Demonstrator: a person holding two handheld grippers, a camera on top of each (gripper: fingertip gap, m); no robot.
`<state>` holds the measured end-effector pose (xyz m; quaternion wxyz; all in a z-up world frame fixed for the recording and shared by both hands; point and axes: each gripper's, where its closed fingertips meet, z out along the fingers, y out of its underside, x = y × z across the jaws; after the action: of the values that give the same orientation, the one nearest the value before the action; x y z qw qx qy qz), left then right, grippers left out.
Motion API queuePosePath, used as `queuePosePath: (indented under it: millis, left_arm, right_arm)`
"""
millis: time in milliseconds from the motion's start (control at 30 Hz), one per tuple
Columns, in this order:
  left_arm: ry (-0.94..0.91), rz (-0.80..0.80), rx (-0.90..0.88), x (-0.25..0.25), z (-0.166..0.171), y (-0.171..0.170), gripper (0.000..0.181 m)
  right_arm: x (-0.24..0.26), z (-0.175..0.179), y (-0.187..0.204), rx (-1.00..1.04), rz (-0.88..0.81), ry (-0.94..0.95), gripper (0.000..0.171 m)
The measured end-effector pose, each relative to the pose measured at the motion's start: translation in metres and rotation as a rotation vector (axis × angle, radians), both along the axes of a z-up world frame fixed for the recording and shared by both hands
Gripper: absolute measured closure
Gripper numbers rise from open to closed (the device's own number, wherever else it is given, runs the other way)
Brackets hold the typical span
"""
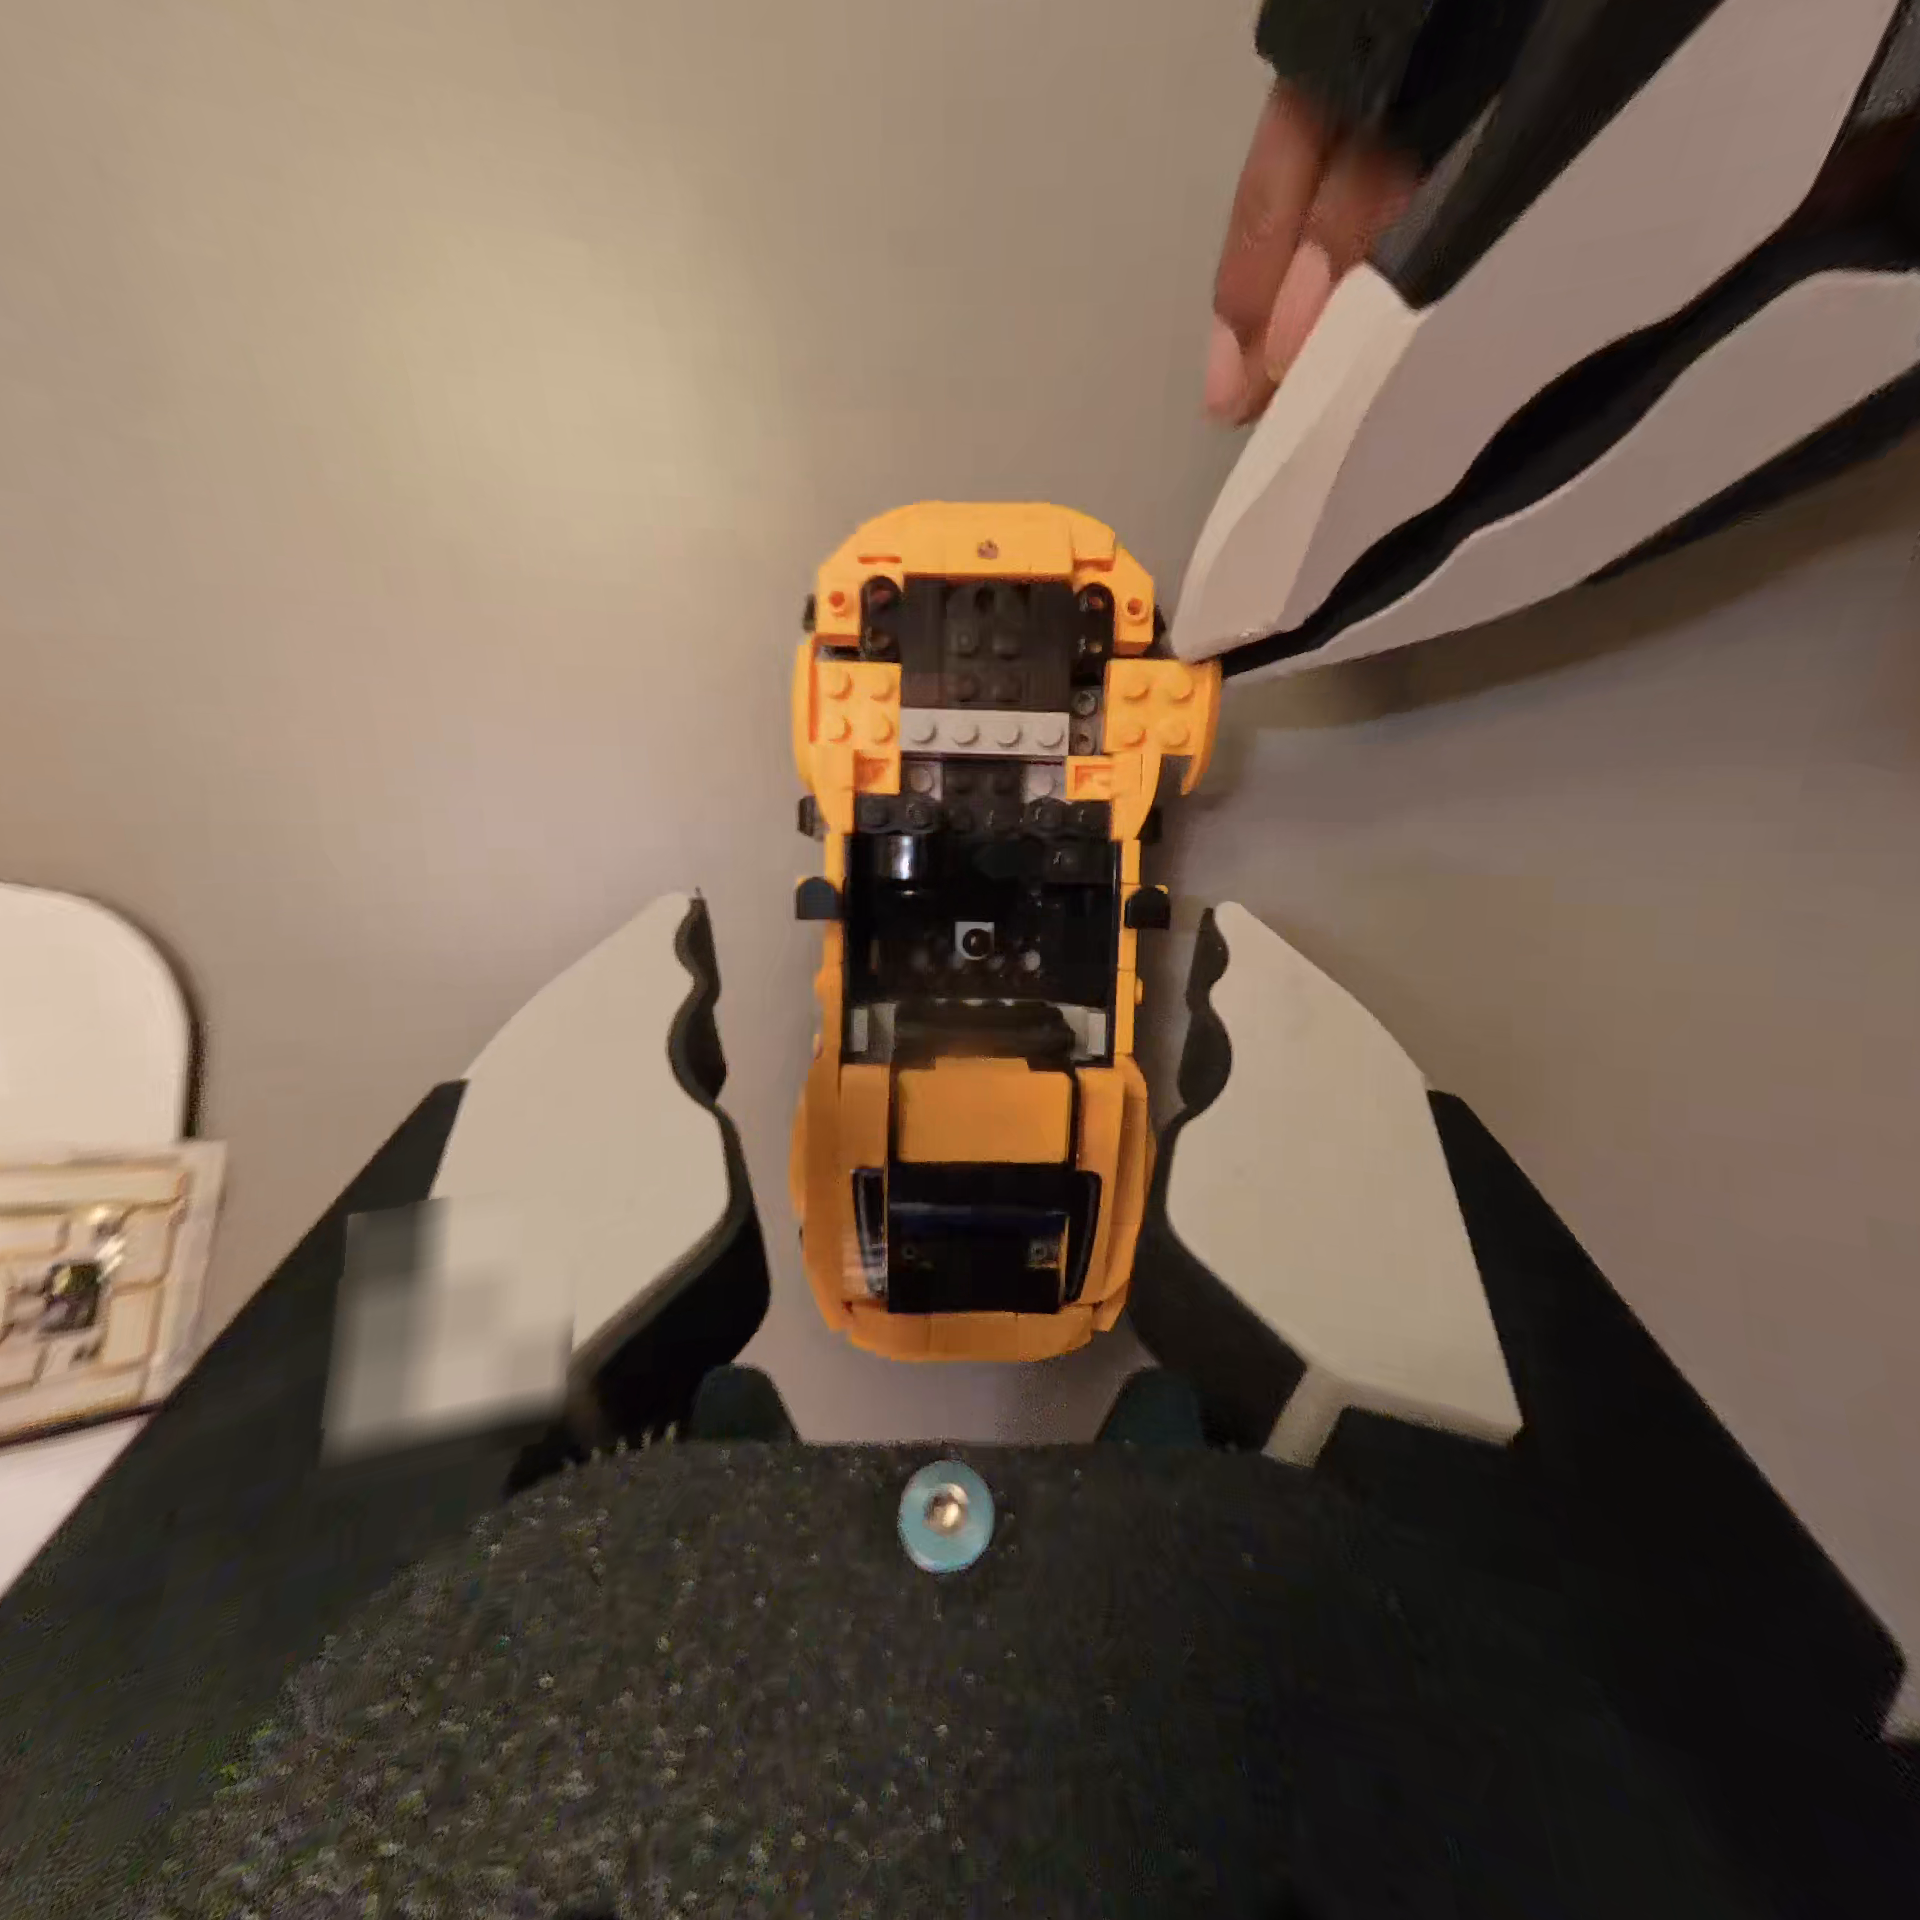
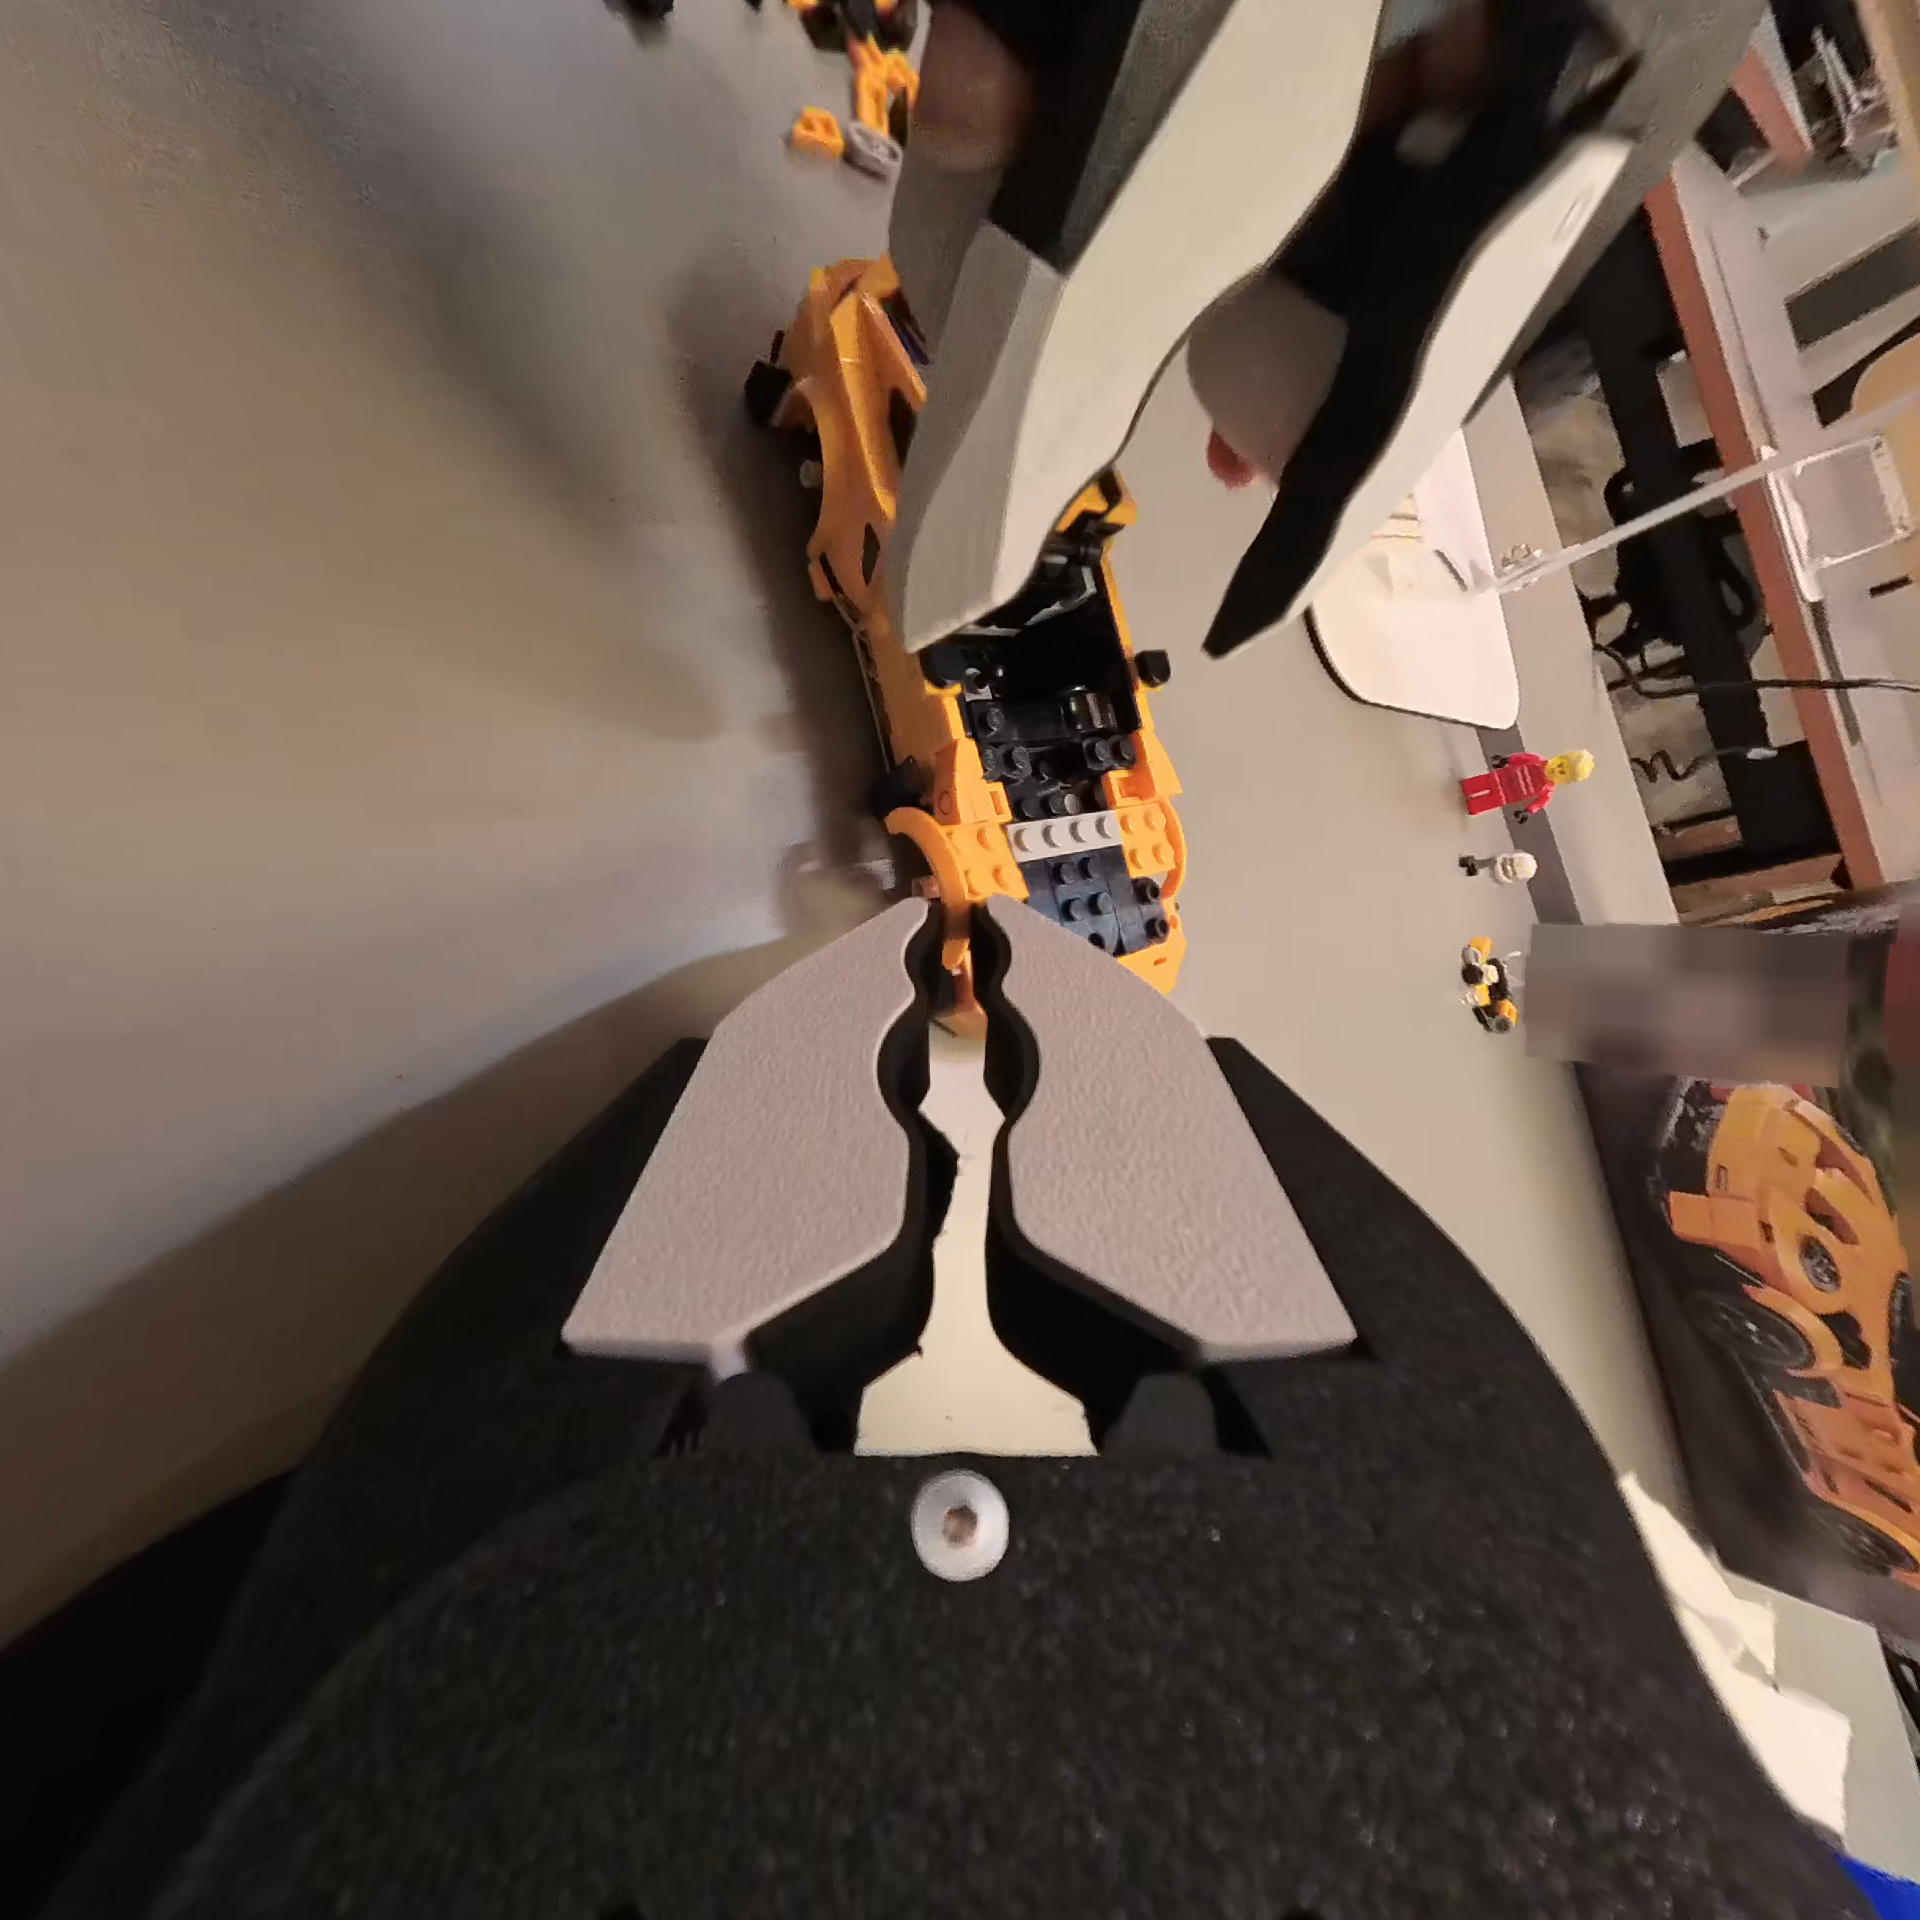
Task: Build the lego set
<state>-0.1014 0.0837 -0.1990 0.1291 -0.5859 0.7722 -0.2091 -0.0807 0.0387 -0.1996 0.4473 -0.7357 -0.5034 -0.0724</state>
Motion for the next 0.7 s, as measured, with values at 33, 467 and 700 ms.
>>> queuePosePath:
  millis: [33, 467, 700]
  left_arm:
    - [0.033, -0.036, -0.040, -0.001, -0.004, -0.005, 0.091]
    - [0.140, -0.019, 0.051, 0.003, -0.029, -0.010, 0.102]
    - [0.160, 0.003, 0.076, -0.002, -0.030, -0.017, 0.098]
  right_arm:
    - [0.001, -0.001, 0.001, -0.005, 0.000, 0.007, 0.167]
    - [0.004, -0.010, 0.004, -0.118, -0.054, 0.031, 0.167]
    - [0.002, -0.012, -0.003, -0.204, -0.084, 0.053, 0.167]
